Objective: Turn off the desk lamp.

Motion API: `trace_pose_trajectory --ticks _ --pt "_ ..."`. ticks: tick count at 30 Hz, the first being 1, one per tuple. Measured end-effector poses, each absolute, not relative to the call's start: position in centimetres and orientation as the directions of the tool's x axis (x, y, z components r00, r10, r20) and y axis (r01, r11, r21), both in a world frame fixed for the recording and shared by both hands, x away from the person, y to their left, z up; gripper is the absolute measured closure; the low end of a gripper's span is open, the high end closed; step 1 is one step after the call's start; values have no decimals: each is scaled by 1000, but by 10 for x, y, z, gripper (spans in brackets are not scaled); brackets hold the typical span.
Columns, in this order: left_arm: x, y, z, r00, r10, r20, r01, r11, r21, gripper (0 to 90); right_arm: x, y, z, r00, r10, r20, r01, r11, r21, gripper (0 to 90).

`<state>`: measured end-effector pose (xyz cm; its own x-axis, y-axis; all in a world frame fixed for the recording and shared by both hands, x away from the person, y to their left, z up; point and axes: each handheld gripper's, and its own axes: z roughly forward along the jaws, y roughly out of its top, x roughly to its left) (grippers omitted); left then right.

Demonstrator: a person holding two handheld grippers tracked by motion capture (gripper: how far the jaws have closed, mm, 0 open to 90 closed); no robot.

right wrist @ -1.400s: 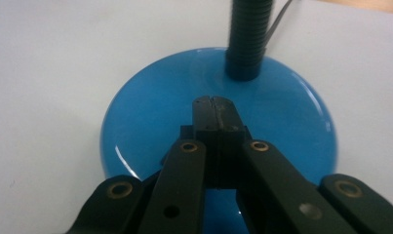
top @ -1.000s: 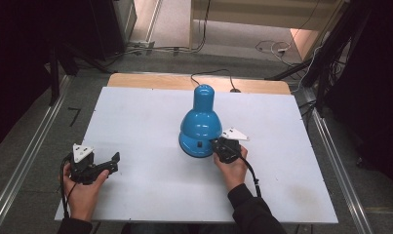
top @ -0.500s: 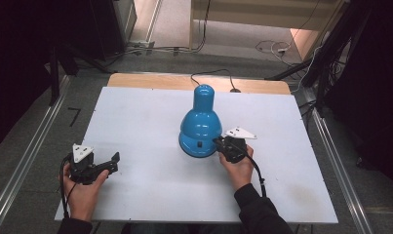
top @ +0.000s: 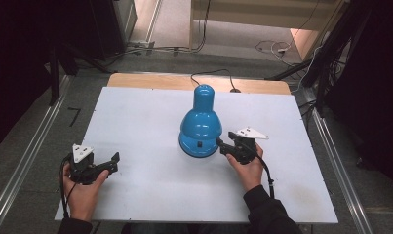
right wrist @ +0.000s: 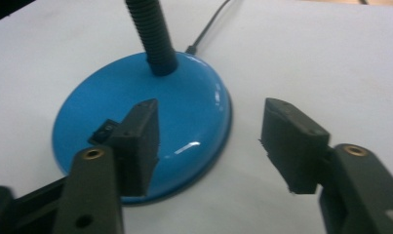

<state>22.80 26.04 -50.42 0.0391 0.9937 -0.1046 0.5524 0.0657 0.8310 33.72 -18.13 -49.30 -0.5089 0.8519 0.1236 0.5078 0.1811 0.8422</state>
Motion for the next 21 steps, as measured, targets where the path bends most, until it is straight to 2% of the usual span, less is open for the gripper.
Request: trace_pose_trajectory --ticks 4,8,21 --pt "228 260 -504 38 994 -105 553 66 830 70 337 -196 -492 -486 866 120 519 176 836 248" --pt "228 260 -504 37 994 -103 552 66 831 70 336 -212 -492 -469 877 105 538 189 822 185" --pt "227 261 -505 33 994 -104 557 68 828 70 311 -283 -490 -384 919 85 560 159 813 150"
